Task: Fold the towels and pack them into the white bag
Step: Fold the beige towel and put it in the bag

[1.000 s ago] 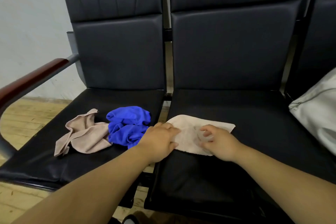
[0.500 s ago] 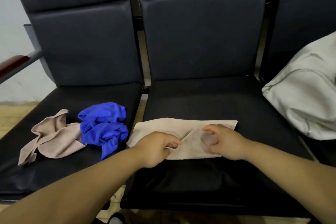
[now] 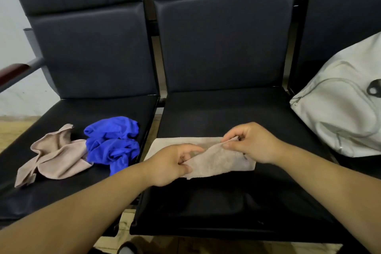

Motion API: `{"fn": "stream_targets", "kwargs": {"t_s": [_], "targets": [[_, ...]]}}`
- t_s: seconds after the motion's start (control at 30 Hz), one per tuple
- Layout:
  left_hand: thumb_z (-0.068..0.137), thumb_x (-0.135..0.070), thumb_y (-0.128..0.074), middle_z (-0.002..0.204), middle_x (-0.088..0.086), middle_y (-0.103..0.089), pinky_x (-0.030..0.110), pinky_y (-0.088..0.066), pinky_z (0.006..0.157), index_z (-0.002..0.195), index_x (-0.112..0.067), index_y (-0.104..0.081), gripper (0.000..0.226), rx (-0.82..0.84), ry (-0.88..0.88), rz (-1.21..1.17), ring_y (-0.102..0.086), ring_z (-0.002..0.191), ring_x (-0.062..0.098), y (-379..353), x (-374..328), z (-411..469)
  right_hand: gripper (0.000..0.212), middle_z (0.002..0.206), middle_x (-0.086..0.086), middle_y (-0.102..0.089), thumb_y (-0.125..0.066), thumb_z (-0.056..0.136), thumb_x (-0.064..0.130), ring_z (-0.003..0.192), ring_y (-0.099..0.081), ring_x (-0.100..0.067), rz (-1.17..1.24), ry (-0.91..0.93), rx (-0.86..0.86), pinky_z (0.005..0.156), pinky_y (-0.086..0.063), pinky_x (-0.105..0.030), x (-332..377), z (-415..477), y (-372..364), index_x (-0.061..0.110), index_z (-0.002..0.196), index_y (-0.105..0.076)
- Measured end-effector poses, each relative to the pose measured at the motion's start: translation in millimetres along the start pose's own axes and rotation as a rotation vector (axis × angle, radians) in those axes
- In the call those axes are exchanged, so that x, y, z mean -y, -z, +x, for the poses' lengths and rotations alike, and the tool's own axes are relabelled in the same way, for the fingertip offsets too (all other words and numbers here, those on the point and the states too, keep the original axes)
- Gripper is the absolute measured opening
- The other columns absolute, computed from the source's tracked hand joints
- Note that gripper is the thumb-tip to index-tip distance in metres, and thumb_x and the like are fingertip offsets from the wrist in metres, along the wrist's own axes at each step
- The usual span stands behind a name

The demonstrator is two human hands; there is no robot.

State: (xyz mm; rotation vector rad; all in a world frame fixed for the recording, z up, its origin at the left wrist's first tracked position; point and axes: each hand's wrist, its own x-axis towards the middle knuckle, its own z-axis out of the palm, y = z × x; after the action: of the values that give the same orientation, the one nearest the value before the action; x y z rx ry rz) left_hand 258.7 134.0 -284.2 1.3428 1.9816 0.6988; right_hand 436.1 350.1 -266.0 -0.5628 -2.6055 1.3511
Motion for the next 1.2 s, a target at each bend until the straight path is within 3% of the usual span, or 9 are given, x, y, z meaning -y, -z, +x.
{"fn": "stream_targets", "kwargs": {"t_s": [0.1,0.3,0.37,0.5,0.77,0.87,0.97,1.07,1.2], "targets": [[0.091,-0.005,-0.068,0.078,0.002,-0.055,0.030,-0.052,0.079,0.136,-0.045,-0.056,0.061,0.039,-0.027,-0.080,-0.055,0.073,0.014,12,-18,-5,0.010,0.090,0.011,-0.077,-0.080,0.086,0.018,0.085,-0.072,-0.004,0.163,-0.021,-0.113,0.072,-0.053,-0.016,5,-7,26,0.027,0.090,-0.081],[0.087,-0.006,-0.074,0.084,0.004,-0.070,0.035,-0.056,0.083,0.111,-0.035,-0.072,0.037,-0.138,-0.021,-0.073,-0.067,0.079,0.019,43,-44,-25,0.009,0.094,-0.004,-0.078,-0.075,0.090,0.012,0.095,-0.075,-0.023,0.449,-0.098,-0.330,0.078,-0.059,-0.035,6,-18,60,0.019,0.090,-0.080],[0.086,-0.008,-0.076,0.086,0.000,-0.073,0.034,-0.056,0.083,0.102,-0.038,-0.074,0.034,-0.172,0.008,-0.053,-0.069,0.082,0.014,55,-44,-32,0.008,0.096,-0.005,-0.078,-0.073,0.091,0.011,0.098,-0.074,-0.026,0.491,-0.107,-0.365,0.083,-0.060,-0.037,5,-23,68,0.014,0.095,-0.078],[0.086,-0.016,-0.080,0.088,-0.001,-0.076,0.036,-0.057,0.089,0.093,-0.037,-0.078,0.022,-0.319,0.057,-0.090,-0.072,0.088,0.016,70,-42,-43,0.010,0.097,0.002,-0.077,-0.076,0.089,0.014,0.103,-0.071,-0.022,0.459,-0.093,-0.405,0.094,-0.058,-0.046,2,-32,76,0.023,0.093,-0.079],[0.087,-0.019,-0.079,0.085,-0.008,-0.078,0.039,-0.060,0.088,0.085,-0.031,-0.080,0.013,-0.641,0.148,-0.207,-0.074,0.087,0.011,92,-53,-9,0.014,0.105,0.011,-0.071,-0.074,0.091,0.019,0.104,-0.065,-0.010,0.300,-0.108,-0.574,0.089,-0.054,-0.031,23,-5,96,0.031,0.097,-0.075],[0.088,-0.020,-0.078,0.087,-0.010,-0.076,0.032,-0.060,0.083,0.084,-0.034,-0.078,0.015,-0.803,0.084,-0.221,-0.071,0.088,0.011,127,-88,13,0.012,0.104,0.007,-0.071,-0.075,0.091,0.018,0.099,-0.066,-0.010,0.299,-0.062,-0.648,0.077,-0.052,-0.023,57,23,128,0.028,0.098,-0.076],[0.088,-0.020,-0.078,0.088,-0.008,-0.076,0.036,-0.060,0.087,0.087,-0.033,-0.078,0.013,-0.920,-0.025,-0.247,-0.072,0.089,0.014,172,-124,24,0.011,0.100,0.007,-0.073,-0.076,0.090,0.019,0.096,-0.067,-0.009,0.327,0.039,-0.748,0.070,-0.048,-0.018,96,35,169,0.026,0.099,-0.078],[0.087,-0.020,-0.079,0.087,-0.006,-0.077,0.033,-0.061,0.084,0.093,-0.029,-0.079,0.011,-0.909,-0.102,-0.254,-0.074,0.087,0.013,201,-147,18,0.010,0.097,0.009,-0.075,-0.077,0.089,0.023,0.097,-0.069,-0.009,0.360,0.116,-0.785,0.080,-0.054,-0.024,118,31,196,0.029,0.097,-0.078],[0.087,-0.014,-0.079,0.085,-0.003,-0.077,0.022,-0.058,0.073,0.092,-0.022,-0.080,0.010,-0.792,-0.131,-0.216,-0.073,0.082,0.011,187,-144,-7,0.009,0.092,0.005,-0.077,-0.078,0.088,0.021,0.093,-0.072,-0.013,0.370,0.149,-0.672,0.084,-0.059,-0.034,107,6,192,0.027,0.095,-0.080]]}}
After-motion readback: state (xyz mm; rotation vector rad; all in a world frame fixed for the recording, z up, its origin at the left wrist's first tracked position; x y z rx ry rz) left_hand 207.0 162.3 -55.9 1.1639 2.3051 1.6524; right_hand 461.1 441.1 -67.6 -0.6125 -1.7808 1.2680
